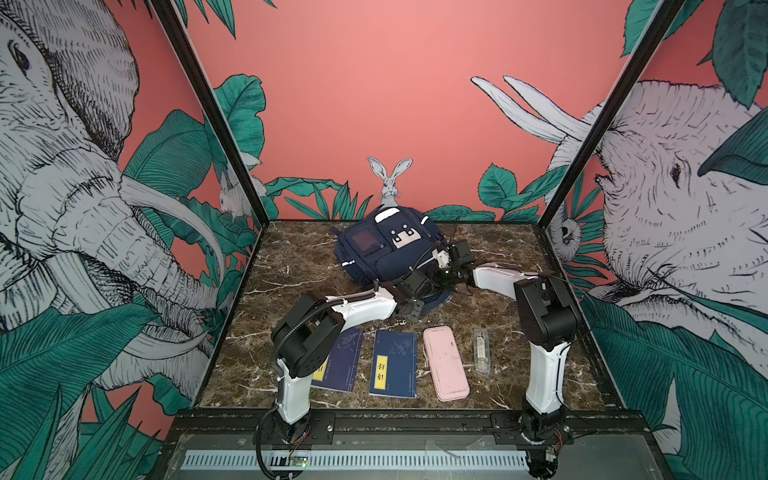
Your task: Pack the student bag
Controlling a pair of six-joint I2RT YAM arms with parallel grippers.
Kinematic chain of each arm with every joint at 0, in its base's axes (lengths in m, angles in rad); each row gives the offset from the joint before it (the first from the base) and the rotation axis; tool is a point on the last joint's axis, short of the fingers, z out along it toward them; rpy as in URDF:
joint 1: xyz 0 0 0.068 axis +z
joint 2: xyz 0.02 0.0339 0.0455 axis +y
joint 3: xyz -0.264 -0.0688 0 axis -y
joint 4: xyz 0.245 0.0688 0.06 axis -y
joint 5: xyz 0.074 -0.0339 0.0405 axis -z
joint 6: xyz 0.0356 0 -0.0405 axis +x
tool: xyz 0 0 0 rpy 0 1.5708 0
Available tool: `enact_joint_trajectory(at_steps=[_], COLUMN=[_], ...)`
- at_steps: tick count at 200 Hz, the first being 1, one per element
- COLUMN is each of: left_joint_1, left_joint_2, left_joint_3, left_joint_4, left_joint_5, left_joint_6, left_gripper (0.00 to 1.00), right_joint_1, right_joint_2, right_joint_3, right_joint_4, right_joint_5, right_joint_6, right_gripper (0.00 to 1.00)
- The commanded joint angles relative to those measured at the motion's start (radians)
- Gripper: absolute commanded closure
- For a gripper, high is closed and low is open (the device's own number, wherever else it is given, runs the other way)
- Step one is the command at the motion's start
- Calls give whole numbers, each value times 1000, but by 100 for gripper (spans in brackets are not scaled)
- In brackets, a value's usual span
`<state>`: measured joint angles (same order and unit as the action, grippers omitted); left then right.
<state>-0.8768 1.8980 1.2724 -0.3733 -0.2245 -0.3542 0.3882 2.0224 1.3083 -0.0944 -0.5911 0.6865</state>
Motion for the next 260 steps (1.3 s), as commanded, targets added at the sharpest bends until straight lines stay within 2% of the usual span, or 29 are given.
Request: enact_joint_trajectory(at_steps=[1, 23, 51, 98, 148, 195, 199, 260], left_joint_1=[-5, -5, -5, 6, 101, 170, 201, 375], left_joint_2=[-18, -24, -50, -111, -170, -167, -164, -111], left_joint_3=[10, 14, -2, -58, -149, -145, -143, -99], left_joint_4=[-10, -17, -42, -95, -95, -151, -158, -180], left_joint_5=[-23, -19, -29, -69, -14, -40, -43, -2], left_joint_6=[6, 25, 51, 81, 57, 75, 75, 39], left_gripper=[74, 83, 100, 100, 100, 100, 100, 100], right_joint_1=[5, 5, 4, 3, -8, -20, -20, -23], right_joint_2=[-16, -9, -7, -14, -17, -21, -21, -25], right_joint_3=[-7, -6, -6, -20, -56, -74, -75, -83], right_joint_4=[-34, -31, -39, -51, -30, -28, -28, -32], right_joint_5=[10, 8, 10, 28, 33, 38, 40, 43], right_joint_6=[-19, -18, -28, -47, -49, -58, -59, -67], right_gripper=[83, 83, 83, 79, 76, 75, 75, 74])
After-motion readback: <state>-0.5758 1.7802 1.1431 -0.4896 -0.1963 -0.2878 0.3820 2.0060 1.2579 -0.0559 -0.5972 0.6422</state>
